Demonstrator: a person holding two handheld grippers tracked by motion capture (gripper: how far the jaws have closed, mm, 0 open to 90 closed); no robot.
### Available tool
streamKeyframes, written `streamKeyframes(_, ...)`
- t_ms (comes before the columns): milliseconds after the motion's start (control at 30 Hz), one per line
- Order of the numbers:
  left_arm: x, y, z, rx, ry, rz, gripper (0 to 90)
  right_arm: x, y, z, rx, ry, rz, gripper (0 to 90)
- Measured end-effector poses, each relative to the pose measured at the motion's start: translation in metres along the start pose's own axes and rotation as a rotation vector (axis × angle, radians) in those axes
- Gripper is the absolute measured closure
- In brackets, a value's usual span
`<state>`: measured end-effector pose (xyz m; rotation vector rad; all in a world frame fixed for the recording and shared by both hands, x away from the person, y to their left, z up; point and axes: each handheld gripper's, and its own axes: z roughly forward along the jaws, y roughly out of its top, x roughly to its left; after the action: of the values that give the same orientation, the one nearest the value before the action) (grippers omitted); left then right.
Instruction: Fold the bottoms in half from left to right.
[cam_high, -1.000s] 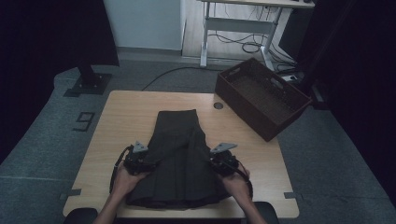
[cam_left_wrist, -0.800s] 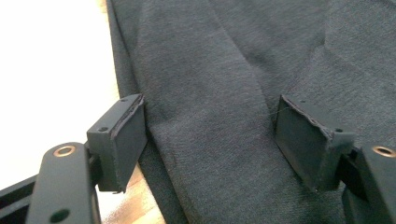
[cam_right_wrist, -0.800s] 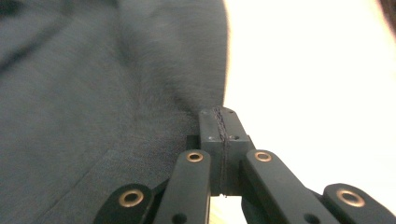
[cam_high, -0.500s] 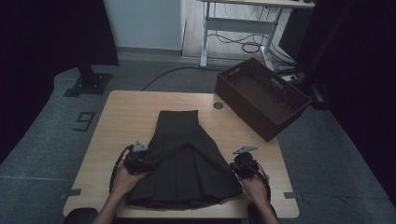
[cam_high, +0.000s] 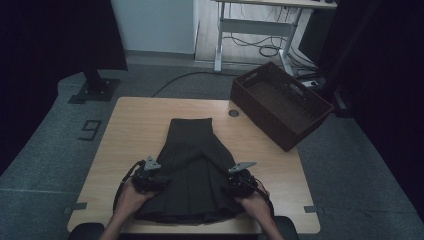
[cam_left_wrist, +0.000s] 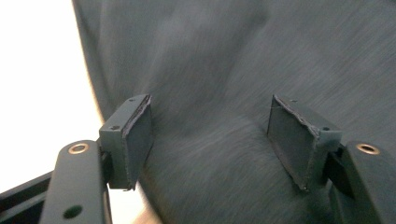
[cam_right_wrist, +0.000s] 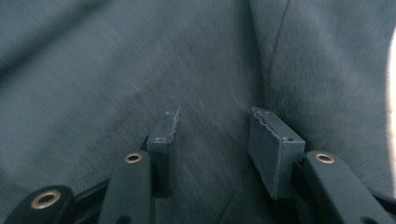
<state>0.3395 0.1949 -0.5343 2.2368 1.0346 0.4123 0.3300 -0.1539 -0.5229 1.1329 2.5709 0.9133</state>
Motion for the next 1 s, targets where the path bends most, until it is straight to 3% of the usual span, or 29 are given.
streamKeyframes(33,0.002,-0.001,0.0,0.002,-0.006,-0.018,31.0,-0.002,-0.004,0.002,0.003,-0.015,-0.002,55.2)
streamKeyframes(133,0.005,-0.003,-0.002,0.007,-0.002,-0.021,30.2,-0.013,-0.013,-0.002,-0.024,-0.02,0.021,61.7)
streamKeyframes(200,0.005,-0.003,-0.002,0.007,-0.007,-0.028,30.2,-0.017,-0.016,-0.005,-0.017,-0.05,0.022,58.8)
streamKeyframes(300,0.006,-0.004,-0.002,0.007,-0.03,-0.052,30.4,-0.021,-0.021,-0.007,-0.035,-0.027,0.049,56.8)
streamKeyframes(400,0.001,-0.003,-0.004,0.024,-0.049,-0.035,31.4,-0.016,-0.019,-0.006,-0.012,-0.029,0.026,52.5)
streamKeyframes(467,0.002,0.001,-0.009,0.01,-0.055,-0.02,30.2,-0.012,-0.014,-0.008,0.005,-0.022,0.002,51.6)
streamKeyframes(567,0.013,0.01,-0.017,-0.051,-0.071,-0.079,25.7,-0.017,-0.003,-0.016,-0.065,-0.012,0.035,44.2)
streamKeyframes(700,0.029,0.021,-0.014,-0.072,-0.047,-0.095,16.6,-0.031,0.022,-0.02,-0.153,-0.061,0.065,29.6)
streamKeyframes(767,0.034,0.024,-0.006,-0.063,-0.026,-0.109,14.8,-0.042,0.035,-0.014,-0.177,-0.112,0.079,20.5)
streamKeyframes(833,0.038,0.024,0.004,-0.046,-0.023,-0.113,14.4,-0.052,0.044,-0.004,-0.17,-0.127,0.088,15.6)
streamKeyframes(967,0.038,0.019,0.024,0.002,-0.005,-0.109,12.7,-0.069,0.049,0.025,-0.121,-0.152,0.104,14.7)
streamKeyframes(1000,0.039,0.017,0.025,-0.011,-0.016,-0.119,11.4,-0.072,0.047,0.032,-0.101,-0.158,0.098,14.1)
